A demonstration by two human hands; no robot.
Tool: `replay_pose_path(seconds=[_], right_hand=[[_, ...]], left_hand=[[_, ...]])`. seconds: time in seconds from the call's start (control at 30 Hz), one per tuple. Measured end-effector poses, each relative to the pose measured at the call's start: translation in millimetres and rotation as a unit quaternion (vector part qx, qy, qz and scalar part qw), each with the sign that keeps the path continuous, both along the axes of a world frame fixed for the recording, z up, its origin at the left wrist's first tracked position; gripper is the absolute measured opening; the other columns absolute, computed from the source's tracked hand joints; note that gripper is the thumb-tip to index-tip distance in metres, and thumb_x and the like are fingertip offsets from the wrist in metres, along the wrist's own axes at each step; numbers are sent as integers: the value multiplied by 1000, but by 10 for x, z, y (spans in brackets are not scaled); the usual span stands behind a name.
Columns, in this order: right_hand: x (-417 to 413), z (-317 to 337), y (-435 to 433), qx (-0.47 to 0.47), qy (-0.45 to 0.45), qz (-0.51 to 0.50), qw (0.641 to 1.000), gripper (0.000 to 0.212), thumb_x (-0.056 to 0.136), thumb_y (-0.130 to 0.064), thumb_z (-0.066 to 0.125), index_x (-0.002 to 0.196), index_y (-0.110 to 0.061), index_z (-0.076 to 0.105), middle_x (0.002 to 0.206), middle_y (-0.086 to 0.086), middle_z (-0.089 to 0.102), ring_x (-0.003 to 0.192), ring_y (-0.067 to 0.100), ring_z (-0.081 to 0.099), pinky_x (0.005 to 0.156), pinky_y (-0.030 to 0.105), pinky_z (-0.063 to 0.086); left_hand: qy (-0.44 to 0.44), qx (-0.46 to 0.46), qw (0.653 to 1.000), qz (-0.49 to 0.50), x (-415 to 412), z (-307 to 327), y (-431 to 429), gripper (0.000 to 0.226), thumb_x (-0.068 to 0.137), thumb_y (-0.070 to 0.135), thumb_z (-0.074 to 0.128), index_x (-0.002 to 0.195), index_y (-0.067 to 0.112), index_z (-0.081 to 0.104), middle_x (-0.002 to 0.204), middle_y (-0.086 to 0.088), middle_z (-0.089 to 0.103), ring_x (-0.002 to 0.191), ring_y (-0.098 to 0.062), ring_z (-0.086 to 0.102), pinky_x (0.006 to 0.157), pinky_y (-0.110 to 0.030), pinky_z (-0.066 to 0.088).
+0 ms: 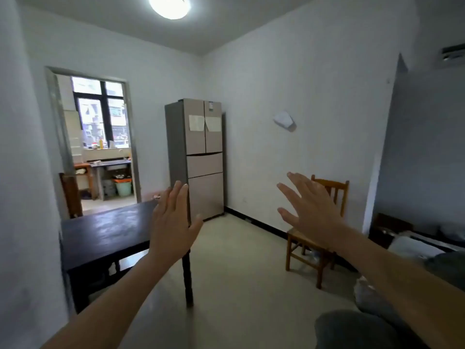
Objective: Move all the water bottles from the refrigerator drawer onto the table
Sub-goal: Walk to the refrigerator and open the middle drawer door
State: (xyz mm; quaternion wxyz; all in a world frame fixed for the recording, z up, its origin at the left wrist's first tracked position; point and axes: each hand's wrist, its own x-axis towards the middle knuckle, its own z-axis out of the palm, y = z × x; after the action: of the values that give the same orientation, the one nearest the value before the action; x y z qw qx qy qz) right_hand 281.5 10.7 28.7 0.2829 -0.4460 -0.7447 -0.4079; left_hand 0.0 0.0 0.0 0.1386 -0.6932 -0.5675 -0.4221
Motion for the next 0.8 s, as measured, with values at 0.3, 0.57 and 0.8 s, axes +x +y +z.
replay_pose_path(seconds=[0.3,0.57,0.8], right_hand=[[263,-106,1341,-30,-4,31,999,51,85,-39,36,115,-4,59,121,24,56,111,38,57,82,49,50],[134,-406,2184,-69,28,74,994,50,83,-37,37,113,-4,59,117,24,59,108,39,58,80,48,50],[100,-563,3231,-96,26,73,992,49,84,-38,38,118,-6,55,119,23,58,110,37,57,82,50,48]], left_hand=[[-36,7,995,88,109,-81,1004,70,76,36,45,136,1,36,145,-19,33,136,-36,25,108,-51,25],[22,-16,994,109,198,-188,1709,81,74,54,27,135,2,38,144,-19,35,136,-36,26,108,-49,23],[24,-12,995,91,228,-359,2815,75,77,50,30,132,0,42,142,-21,37,133,-40,30,103,-54,29]])
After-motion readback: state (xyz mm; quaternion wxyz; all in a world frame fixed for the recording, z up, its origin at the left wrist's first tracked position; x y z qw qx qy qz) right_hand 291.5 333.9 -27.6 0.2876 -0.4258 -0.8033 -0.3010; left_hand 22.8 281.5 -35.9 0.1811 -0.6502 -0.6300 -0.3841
